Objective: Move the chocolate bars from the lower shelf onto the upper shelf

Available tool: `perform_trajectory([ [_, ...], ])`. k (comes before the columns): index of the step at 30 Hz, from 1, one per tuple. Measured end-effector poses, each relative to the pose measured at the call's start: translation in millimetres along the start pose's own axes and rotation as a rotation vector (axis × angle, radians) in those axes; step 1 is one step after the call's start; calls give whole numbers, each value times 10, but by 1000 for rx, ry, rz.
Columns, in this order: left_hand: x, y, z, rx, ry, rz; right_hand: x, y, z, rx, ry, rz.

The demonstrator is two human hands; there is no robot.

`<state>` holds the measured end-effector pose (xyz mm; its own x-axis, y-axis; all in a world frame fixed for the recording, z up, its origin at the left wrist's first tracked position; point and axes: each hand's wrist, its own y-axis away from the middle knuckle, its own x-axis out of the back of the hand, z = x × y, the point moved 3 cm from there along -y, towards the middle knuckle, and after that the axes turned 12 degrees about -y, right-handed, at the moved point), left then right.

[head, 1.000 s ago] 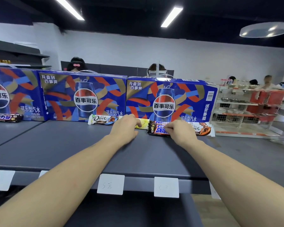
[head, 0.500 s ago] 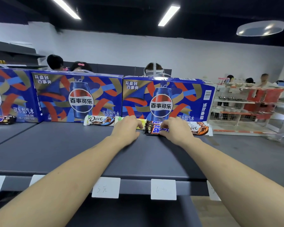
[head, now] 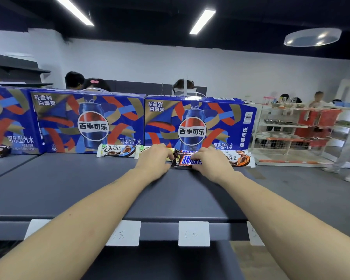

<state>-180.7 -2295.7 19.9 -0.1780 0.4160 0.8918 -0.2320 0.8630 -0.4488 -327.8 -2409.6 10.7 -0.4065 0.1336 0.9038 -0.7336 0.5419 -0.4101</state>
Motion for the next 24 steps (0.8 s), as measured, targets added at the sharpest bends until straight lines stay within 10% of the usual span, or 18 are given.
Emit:
perform_trajectory([
  [24, 1, 164, -137, 87, -47, -25, -64, 152, -460, -185, -179, 217],
])
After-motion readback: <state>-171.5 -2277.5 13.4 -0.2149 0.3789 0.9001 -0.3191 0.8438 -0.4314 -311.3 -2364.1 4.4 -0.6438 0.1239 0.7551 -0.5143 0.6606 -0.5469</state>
